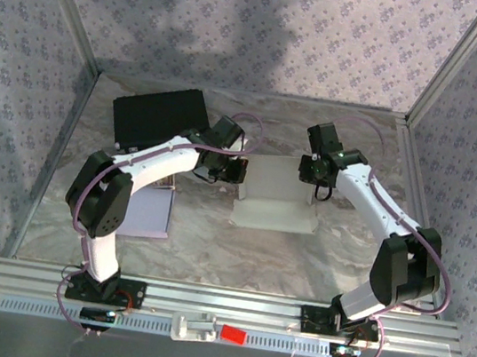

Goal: Fold the paper box

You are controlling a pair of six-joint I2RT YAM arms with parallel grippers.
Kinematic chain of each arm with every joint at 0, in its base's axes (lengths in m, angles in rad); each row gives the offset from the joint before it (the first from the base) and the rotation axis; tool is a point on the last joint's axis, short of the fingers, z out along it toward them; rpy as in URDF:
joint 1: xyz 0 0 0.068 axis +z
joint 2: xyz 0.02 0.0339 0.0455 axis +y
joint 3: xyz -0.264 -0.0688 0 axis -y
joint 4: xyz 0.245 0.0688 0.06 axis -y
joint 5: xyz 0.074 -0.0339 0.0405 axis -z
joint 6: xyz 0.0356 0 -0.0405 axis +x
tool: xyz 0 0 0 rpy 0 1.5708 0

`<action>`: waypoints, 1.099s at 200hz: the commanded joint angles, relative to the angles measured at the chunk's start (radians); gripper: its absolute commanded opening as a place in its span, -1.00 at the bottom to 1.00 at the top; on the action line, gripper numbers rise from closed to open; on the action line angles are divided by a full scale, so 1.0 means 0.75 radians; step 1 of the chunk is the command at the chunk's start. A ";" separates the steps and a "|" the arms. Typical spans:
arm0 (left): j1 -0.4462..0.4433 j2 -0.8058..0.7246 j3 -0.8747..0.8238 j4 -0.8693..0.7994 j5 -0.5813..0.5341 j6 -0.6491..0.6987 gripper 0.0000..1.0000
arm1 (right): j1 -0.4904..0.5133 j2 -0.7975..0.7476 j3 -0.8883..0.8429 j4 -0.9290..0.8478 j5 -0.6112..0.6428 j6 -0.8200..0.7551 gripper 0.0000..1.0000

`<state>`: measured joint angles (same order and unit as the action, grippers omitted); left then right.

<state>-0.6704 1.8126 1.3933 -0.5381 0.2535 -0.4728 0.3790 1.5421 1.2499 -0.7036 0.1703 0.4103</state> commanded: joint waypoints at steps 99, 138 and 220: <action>-0.008 0.012 0.074 -0.006 0.060 0.009 -1.00 | 0.073 0.091 -0.031 -0.018 0.257 0.008 -0.85; -0.002 0.062 0.053 -0.009 0.069 -0.038 -1.00 | 0.130 0.164 0.021 -0.186 0.349 0.112 -1.00; -0.002 0.095 -0.246 0.440 0.147 -0.201 -0.89 | 0.172 0.115 -0.234 -0.041 0.195 0.146 -1.00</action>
<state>-0.6704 1.8664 1.2537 -0.3649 0.3370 -0.5694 0.4999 1.6283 1.0969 -0.7395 0.3389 0.5026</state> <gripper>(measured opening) 0.044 0.056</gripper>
